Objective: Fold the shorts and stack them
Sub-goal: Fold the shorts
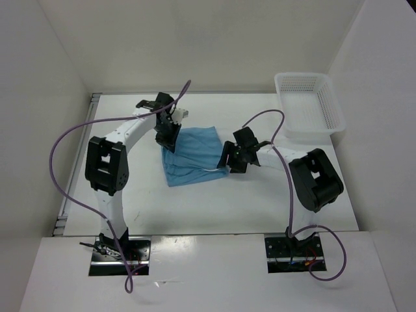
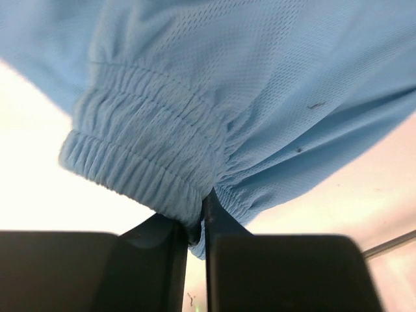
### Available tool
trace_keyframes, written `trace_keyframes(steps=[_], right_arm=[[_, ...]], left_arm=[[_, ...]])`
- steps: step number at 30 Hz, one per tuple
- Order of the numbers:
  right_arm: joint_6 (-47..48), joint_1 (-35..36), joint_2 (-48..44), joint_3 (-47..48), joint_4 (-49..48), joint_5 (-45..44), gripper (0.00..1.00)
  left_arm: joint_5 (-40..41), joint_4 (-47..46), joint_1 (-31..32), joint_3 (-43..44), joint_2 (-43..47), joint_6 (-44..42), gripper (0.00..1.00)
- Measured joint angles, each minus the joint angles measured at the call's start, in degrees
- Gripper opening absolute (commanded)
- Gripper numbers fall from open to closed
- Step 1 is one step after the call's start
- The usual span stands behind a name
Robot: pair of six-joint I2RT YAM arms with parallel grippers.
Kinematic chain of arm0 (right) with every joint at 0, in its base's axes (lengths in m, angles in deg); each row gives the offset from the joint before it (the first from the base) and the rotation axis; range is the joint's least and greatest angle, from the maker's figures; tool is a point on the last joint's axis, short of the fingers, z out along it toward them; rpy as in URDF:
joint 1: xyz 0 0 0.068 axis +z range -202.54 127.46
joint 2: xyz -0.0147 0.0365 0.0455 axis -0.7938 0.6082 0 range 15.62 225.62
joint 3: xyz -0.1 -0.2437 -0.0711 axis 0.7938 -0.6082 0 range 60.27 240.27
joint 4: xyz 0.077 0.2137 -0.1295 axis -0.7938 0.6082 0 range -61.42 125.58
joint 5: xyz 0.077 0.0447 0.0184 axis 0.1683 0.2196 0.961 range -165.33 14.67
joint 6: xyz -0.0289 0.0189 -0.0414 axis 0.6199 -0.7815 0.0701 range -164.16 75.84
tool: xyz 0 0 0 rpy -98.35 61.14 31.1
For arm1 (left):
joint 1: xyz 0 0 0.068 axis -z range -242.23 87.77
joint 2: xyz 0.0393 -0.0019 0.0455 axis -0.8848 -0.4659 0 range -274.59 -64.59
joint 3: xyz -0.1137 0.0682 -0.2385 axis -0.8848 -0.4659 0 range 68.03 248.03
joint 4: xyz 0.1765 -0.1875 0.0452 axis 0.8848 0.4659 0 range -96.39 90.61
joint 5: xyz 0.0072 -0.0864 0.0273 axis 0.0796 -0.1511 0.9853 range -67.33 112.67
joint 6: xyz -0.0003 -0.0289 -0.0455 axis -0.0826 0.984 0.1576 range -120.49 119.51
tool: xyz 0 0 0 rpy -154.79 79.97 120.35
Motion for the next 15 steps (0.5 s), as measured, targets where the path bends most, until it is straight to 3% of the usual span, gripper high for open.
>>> trace_keyframes(steps=[7, 15], right_arm=[[0.3, 0.0, -1.0, -0.9, 0.2, -0.5, 0.74], [1.1, 0.0, -2.5, -0.9, 0.4, -0.4, 0.75]], left_arm=[[-0.6, -1.0, -2.2, -8.8, 6.4, -0.2, 0.44], [-2.7, -2.2, -6.0, -13.4, 1.9, 0.1, 0.60]])
